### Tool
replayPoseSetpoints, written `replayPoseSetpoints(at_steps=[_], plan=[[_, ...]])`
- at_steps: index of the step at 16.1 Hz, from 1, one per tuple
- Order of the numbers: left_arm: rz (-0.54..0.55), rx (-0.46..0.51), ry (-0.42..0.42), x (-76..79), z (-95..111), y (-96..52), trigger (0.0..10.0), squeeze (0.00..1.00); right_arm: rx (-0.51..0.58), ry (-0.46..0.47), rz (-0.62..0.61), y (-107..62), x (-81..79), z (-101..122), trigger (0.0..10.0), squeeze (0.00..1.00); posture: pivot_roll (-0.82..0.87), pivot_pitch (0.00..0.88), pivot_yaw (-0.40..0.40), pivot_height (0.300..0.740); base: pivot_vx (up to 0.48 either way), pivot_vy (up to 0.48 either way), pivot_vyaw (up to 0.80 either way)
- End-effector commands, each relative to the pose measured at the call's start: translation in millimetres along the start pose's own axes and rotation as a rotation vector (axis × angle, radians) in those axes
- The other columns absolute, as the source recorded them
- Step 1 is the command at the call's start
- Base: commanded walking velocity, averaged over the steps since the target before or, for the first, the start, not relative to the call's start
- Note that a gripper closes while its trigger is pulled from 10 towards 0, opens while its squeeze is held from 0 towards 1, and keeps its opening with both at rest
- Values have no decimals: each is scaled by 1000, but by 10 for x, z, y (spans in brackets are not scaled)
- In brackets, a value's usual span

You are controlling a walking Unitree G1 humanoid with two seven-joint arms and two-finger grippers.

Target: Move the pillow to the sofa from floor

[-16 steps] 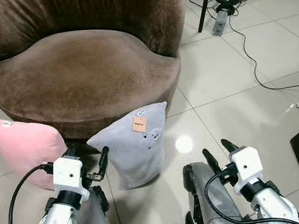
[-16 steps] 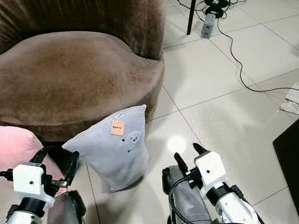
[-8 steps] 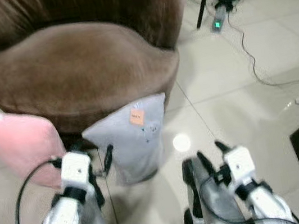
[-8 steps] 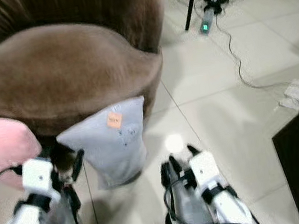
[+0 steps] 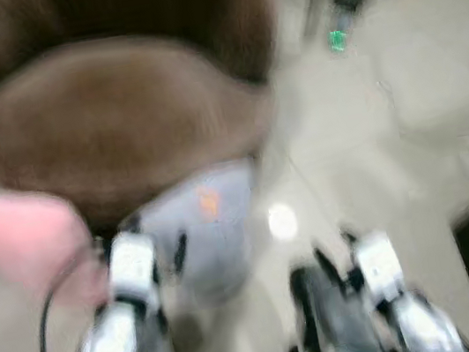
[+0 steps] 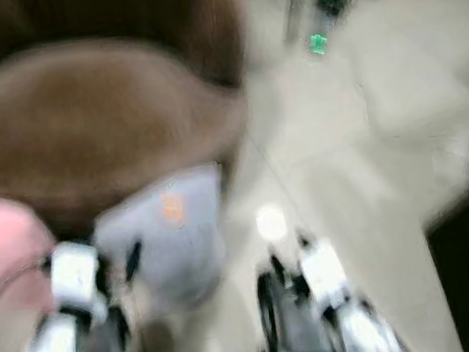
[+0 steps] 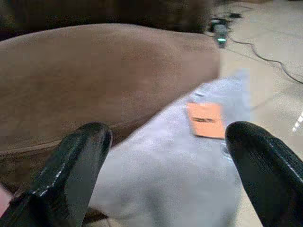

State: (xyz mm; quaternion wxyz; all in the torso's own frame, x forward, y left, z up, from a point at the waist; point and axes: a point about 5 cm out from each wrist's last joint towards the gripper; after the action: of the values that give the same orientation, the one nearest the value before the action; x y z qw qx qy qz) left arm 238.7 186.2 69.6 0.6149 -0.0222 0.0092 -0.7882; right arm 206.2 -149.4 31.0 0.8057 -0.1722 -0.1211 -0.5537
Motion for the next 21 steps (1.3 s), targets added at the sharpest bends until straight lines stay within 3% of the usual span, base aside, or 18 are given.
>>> replayPoseSetpoints(at_steps=[1,9,11,14,17,18,21], plan=[[18,-31,6,-11,-63,-59,10000,0,-6,1,3,-19,-11,-29,10000,0,-7,163,-101,439,454,0,0],[32,-25,29,23,-76,-80,10000,0,-30,1,19,-49,-46,-157,10000,0,-10,181,-103,439,57,0,0],[38,-67,26,-35,-83,-55,10000,0,-29,4,18,-50,-59,-166,10000,0,-14,188,-98,439,0,0,0],[62,-165,103,-386,-64,76,10000,0,-27,9,13,-76,-94,-182,10000,0,-23,191,-79,439,0,0,0],[94,-176,181,-683,120,220,10000,0,-30,18,7,-110,-137,-194,10000,0,-26,184,-65,439,0,0,0],[92,-172,228,-811,278,332,10000,0,-31,24,3,-112,-159,-196,10000,0,-24,179,-58,439,0,0,0],[11,-261,270,-899,287,488,10000,0,-14,31,-5,-79,-194,-147,10000,0,-25,171,-44,439,0,0,0]])
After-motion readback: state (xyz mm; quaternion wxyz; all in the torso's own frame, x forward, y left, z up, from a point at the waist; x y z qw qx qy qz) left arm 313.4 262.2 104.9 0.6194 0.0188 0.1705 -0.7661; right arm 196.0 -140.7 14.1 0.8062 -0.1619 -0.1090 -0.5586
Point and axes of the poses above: a point about 5 cm out from each wrist's last joint towards the gripper, its own y axis pointing out of the wrist towards the gripper, its own z axis along the axis of the wrist's last joint, x = y × z, and after that the axes turned 15 degrees about -y, right-handed
